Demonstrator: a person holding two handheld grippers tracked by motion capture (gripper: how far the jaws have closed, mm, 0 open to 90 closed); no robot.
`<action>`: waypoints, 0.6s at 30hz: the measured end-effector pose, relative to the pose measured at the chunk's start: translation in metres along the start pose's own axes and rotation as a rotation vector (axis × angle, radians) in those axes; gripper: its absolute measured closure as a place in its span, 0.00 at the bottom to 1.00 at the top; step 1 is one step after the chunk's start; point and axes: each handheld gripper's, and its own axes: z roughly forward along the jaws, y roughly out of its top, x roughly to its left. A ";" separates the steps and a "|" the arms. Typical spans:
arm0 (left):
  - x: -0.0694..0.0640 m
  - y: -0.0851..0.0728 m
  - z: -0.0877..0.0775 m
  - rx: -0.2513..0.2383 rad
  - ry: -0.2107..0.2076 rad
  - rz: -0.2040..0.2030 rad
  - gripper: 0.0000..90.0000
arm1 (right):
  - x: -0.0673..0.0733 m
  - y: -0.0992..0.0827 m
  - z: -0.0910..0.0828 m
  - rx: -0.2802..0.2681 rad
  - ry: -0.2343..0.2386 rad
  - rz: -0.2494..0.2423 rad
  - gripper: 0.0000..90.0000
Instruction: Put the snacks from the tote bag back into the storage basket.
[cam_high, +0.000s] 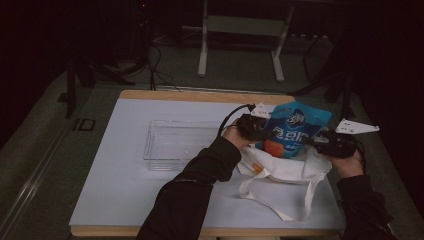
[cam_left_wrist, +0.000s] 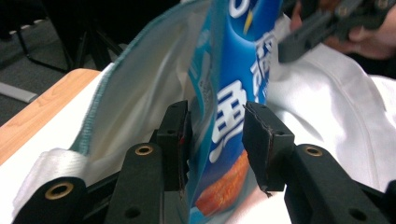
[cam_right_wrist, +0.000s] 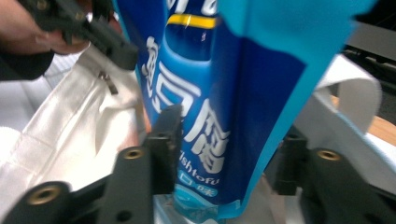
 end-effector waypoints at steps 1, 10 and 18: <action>0.000 0.000 0.000 0.001 0.003 0.001 0.71 | 0.001 0.000 0.002 0.007 -0.002 -0.004 0.64; -0.001 0.003 0.004 0.018 0.002 -0.004 0.92 | 0.000 0.002 0.007 0.011 0.002 0.010 0.83; 0.001 0.007 0.002 0.021 0.007 0.029 0.99 | 0.003 0.008 0.008 0.038 0.010 0.010 0.94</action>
